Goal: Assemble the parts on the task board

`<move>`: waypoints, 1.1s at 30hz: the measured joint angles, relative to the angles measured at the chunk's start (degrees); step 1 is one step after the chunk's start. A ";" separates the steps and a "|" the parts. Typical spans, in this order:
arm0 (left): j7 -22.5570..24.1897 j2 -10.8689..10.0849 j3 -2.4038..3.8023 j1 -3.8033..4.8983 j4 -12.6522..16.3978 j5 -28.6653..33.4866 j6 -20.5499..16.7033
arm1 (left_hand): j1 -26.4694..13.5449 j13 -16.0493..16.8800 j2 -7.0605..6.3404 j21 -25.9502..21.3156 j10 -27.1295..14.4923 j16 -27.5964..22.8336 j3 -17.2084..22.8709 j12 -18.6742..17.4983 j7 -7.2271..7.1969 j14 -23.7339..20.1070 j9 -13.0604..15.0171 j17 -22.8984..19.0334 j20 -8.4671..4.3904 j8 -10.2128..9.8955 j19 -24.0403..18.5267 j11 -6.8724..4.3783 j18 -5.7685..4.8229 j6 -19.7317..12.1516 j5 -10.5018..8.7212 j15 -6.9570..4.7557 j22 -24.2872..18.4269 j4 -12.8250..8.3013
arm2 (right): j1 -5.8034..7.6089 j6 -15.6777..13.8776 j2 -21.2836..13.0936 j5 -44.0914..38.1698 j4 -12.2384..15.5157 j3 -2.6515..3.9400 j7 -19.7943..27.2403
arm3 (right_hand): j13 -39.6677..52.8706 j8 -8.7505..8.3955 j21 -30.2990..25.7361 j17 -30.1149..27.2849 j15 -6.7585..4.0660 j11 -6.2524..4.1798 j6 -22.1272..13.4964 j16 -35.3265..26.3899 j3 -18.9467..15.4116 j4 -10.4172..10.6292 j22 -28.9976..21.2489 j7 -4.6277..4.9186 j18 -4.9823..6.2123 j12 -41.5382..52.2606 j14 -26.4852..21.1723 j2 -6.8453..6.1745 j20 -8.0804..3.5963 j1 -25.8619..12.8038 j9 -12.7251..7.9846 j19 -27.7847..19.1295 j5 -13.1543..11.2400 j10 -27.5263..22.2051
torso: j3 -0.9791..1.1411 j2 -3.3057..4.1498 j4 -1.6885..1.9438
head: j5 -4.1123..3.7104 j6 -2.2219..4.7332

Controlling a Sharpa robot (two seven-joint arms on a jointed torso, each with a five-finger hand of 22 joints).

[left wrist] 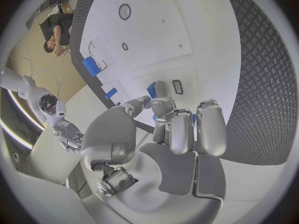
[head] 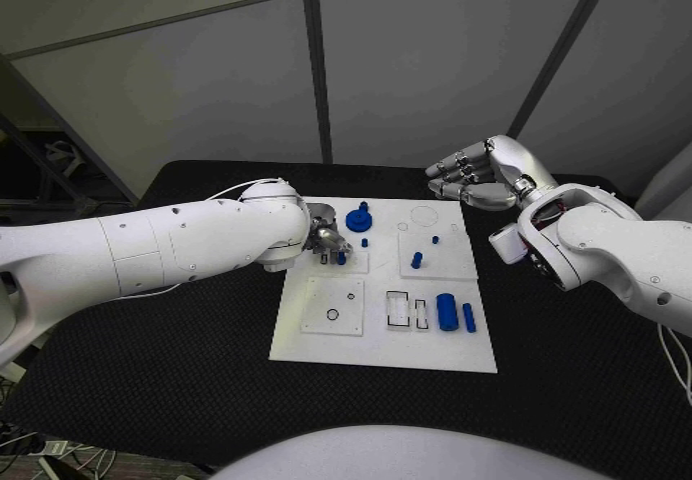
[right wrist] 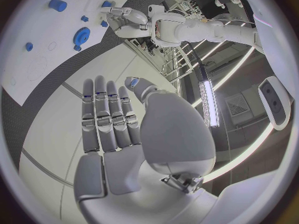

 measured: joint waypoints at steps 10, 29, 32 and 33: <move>-0.01 -0.11 0.20 0.17 0.09 0.03 0.08 | -0.21 0.29 0.25 0.23 0.00 0.00 -0.79 0.00 -0.21 0.00 -0.05 0.00 0.00 -0.20 0.00 0.00 -0.01 0.20 0.00 0.00 0.00 0.46 | 0.00 0.01 0.12 0.00 -0.15 0.00 0.01 | -0.05 0.00 0.00 0.00 0.00 0.00 0.00 0.00 0.00 0.00 -0.06 0.00 0.00 0.00 0.00 -0.23 0.00 -0.23 0.01 0.00 0.00 0.00 | -0.03 -0.01 0.05 | 0.04 0.02; -0.02 -2.55 4.38 0.76 1.20 0.91 0.93 | 0.04 -4.53 -2.07 -2.28 -2.20 0.00 -5.23 -3.58 0.87 0.00 -0.24 0.00 0.41 -1.33 -1.07 0.69 0.01 -1.51 -0.29 0.00 -0.88 0.32 | 0.00 0.09 0.28 0.00 -0.66 0.00 0.01 | -0.04 0.00 -0.24 -0.10 -0.01 0.00 0.00 0.00 0.00 0.00 -0.13 0.00 0.00 0.00 0.00 -0.23 0.21 -0.22 0.01 0.21 0.26 0.00 | -0.03 -0.01 0.04 | 0.05 0.32; -0.03 -3.15 5.29 1.99 1.08 1.52 1.59 | 1.19 -9.38 -3.87 -4.45 -4.97 0.00 -9.61 -7.43 1.75 0.08 -0.75 0.00 1.02 -2.82 -2.29 1.46 0.02 -3.70 -1.22 0.54 -2.99 0.55 | 0.00 0.09 0.39 0.00 -0.87 0.00 0.02 | -0.04 0.00 -0.24 -0.10 0.00 0.00 0.00 0.00 0.00 0.00 -0.13 0.00 0.00 0.00 0.00 -0.23 0.21 -0.22 -0.04 0.21 0.26 0.00 | -0.03 -0.01 0.04 | 0.05 0.55; -0.03 -3.26 5.56 2.64 0.88 1.87 1.86 | 1.75 -10.87 -4.41 -5.14 -5.88 0.00 -11.13 -8.61 2.19 0.04 -1.18 0.00 1.34 -3.63 -2.64 1.86 0.02 -4.71 -2.72 0.87 -3.64 0.72 | 0.00 0.09 0.45 0.00 -0.94 0.00 0.03 | -0.04 0.00 -0.24 -0.10 -0.01 0.00 0.00 0.00 0.00 0.00 -0.12 0.00 0.00 0.00 0.00 -0.23 0.20 -0.22 -0.04 0.21 0.26 0.00 | -0.03 -0.01 0.04 | 0.05 0.64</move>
